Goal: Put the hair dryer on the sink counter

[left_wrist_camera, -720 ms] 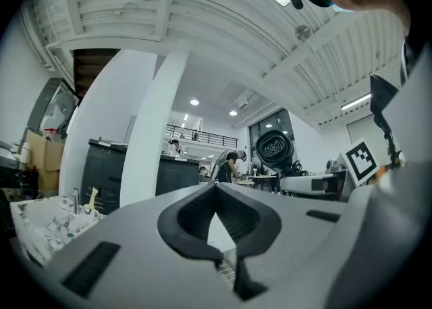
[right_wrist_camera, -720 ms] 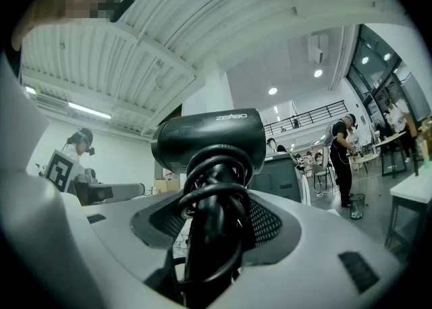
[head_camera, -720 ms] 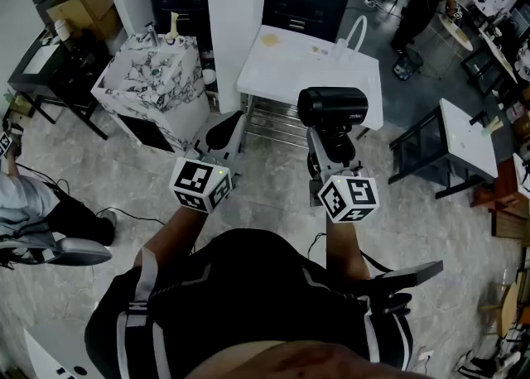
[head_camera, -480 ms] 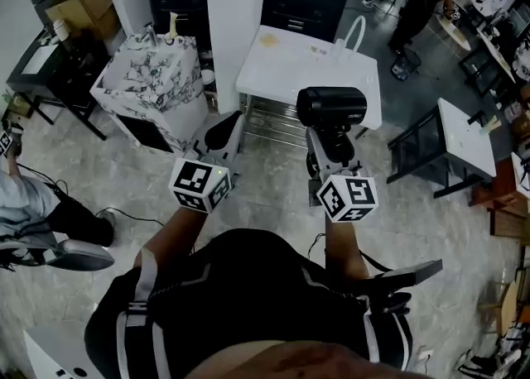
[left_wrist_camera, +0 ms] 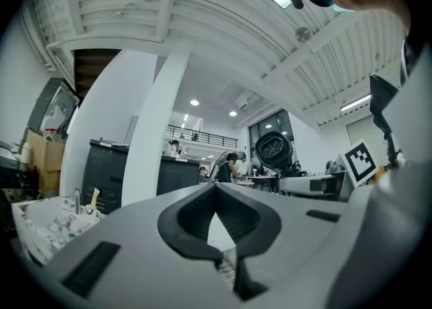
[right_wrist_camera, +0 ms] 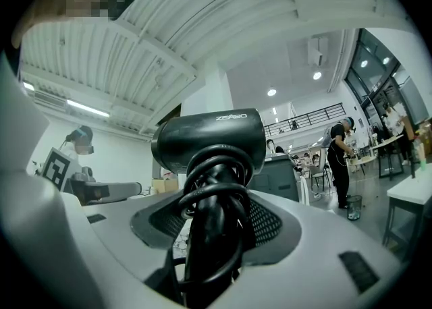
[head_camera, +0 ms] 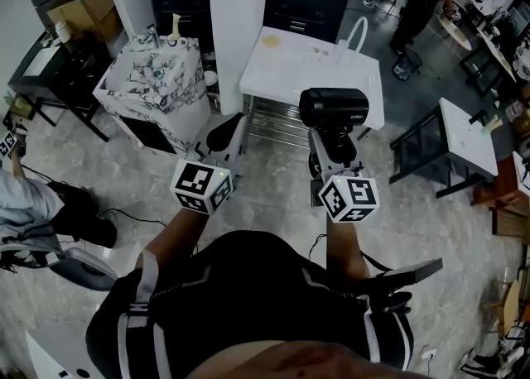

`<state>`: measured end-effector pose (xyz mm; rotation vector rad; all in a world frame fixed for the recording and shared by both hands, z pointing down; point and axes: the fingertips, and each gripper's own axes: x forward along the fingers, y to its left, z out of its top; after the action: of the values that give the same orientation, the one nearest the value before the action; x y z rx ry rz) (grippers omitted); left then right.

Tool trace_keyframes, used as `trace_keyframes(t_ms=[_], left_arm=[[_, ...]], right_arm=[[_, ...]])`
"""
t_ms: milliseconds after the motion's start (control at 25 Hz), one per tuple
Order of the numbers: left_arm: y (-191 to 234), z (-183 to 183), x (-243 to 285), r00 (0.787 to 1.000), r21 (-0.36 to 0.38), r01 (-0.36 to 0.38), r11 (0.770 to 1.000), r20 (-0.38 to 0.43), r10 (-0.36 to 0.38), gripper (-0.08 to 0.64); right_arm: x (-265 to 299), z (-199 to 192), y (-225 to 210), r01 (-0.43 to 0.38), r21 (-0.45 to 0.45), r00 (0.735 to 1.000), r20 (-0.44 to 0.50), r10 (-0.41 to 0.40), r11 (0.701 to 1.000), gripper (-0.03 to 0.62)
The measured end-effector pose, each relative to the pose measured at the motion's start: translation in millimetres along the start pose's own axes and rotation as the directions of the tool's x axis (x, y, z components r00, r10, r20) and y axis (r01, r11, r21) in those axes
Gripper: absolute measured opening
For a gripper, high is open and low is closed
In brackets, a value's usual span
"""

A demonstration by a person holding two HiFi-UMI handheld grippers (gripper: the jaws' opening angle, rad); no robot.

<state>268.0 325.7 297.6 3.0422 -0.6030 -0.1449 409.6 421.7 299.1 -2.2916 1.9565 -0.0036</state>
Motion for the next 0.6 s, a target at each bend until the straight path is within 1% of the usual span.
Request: trace_keyframes(t_ms=[200,440,600], left_arm=[[7,2,-9,1.000,-0.002,-0.005,1.000,0.004,0.005,0.006],[21,8,-25,1.000,0.004,-0.019,1.000,0.016,0.019,0.006],[35,10,-41,0.999,0.011,-0.040,0.999,0.017,0.040,0.005]], right_arm=[[0,5,10,0.001,-0.022,1.000,0.021,-0.001,1.000,0.258],[8,11,31,-0.023,-0.001,0.999,0.044,0.023,1.000,0.258],[16,12,50,-0.045,-0.010,0.998,0.043,0.046,0.999,0.258]])
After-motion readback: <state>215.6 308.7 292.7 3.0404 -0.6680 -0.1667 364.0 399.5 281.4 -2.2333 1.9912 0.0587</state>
